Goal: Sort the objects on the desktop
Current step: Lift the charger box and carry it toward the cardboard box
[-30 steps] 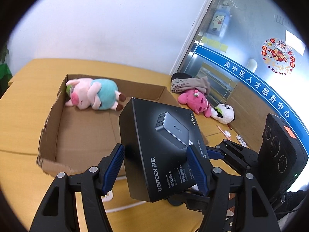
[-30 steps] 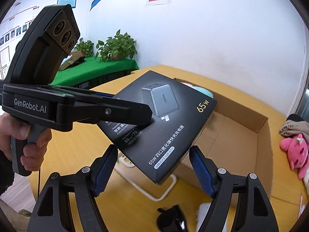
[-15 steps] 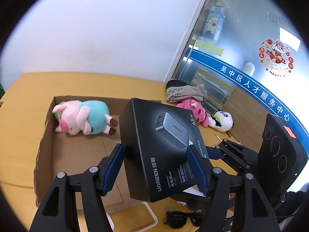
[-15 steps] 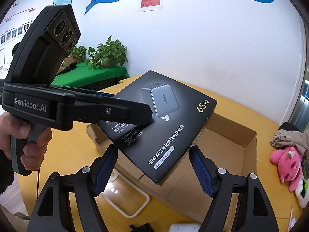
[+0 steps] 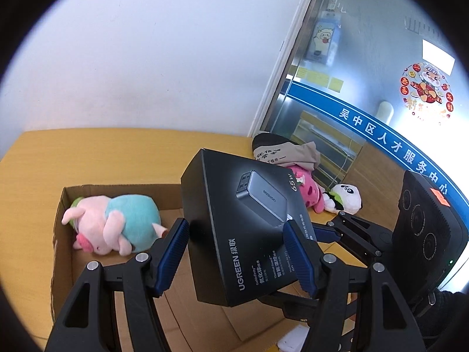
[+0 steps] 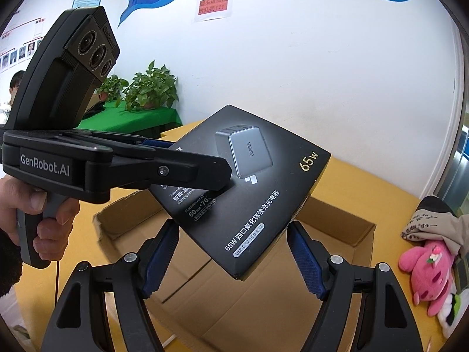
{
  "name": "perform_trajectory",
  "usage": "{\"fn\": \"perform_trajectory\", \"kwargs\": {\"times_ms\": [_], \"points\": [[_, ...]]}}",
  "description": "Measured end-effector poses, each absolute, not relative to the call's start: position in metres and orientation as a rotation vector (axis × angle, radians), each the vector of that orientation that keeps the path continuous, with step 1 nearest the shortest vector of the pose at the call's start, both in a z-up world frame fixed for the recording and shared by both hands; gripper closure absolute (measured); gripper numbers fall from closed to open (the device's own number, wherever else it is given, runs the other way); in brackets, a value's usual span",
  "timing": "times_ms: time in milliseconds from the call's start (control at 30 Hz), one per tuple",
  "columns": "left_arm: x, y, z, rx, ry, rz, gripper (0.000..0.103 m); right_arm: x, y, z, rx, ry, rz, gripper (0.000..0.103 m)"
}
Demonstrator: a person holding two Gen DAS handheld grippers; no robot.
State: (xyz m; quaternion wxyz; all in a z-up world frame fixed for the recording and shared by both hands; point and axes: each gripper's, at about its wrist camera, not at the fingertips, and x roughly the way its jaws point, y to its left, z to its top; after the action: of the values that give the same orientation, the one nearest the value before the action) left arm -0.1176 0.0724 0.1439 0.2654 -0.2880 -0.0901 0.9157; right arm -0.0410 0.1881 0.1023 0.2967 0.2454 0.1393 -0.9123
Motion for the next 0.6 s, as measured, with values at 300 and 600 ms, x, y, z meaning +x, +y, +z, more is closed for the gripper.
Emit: {"fn": "perform_trajectory", "kwargs": {"times_ms": [300,600], "points": [[-0.179,0.078,0.129,-0.843,-0.281,2.452,0.037,-0.105,0.192,0.096,0.720,0.385,-2.404,0.022],[-0.231,0.077,0.105,-0.919,-0.340,2.436,0.037,-0.158,0.191,0.081,0.804,0.371,-2.372,0.022]]}}
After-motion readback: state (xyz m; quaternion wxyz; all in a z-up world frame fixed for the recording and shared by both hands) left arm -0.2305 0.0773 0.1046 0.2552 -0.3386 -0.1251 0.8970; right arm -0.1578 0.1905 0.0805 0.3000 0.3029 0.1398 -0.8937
